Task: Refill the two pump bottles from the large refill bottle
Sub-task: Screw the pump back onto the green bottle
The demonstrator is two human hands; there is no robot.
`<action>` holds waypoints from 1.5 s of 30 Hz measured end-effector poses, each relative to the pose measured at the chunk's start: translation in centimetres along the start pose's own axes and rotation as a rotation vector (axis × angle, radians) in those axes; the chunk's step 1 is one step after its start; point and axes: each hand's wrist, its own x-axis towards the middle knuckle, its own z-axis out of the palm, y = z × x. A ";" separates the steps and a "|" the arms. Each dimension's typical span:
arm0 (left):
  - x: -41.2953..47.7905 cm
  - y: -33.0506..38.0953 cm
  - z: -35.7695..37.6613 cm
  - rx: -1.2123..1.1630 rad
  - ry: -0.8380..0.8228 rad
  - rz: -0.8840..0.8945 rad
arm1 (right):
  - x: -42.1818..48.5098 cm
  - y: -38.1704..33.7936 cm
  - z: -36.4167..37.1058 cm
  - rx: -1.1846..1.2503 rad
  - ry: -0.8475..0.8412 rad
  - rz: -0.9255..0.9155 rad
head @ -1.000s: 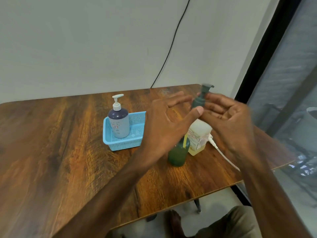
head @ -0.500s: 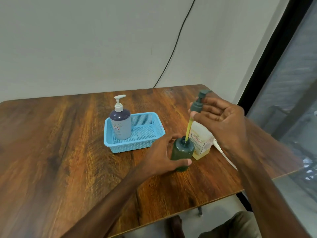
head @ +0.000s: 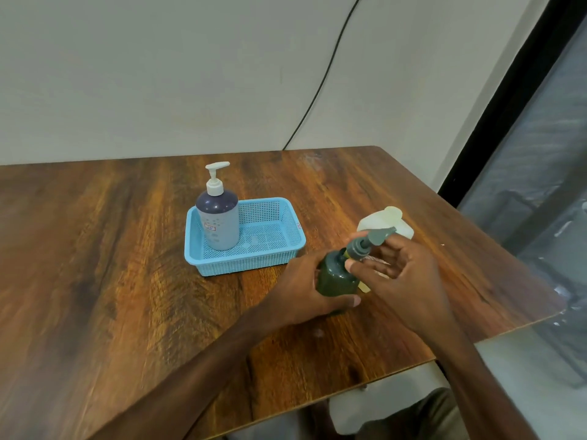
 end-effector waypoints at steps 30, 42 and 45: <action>-0.5 -1.0 1.5 -0.092 0.171 0.204 | -0.4 1.0 3.5 -0.102 0.304 0.017; -0.5 -1.0 1.7 -0.132 0.178 0.224 | -0.3 1.3 2.6 -0.145 0.166 -0.031; -0.5 -1.0 1.7 -0.134 0.173 0.218 | -0.2 1.2 2.9 -0.118 0.229 -0.034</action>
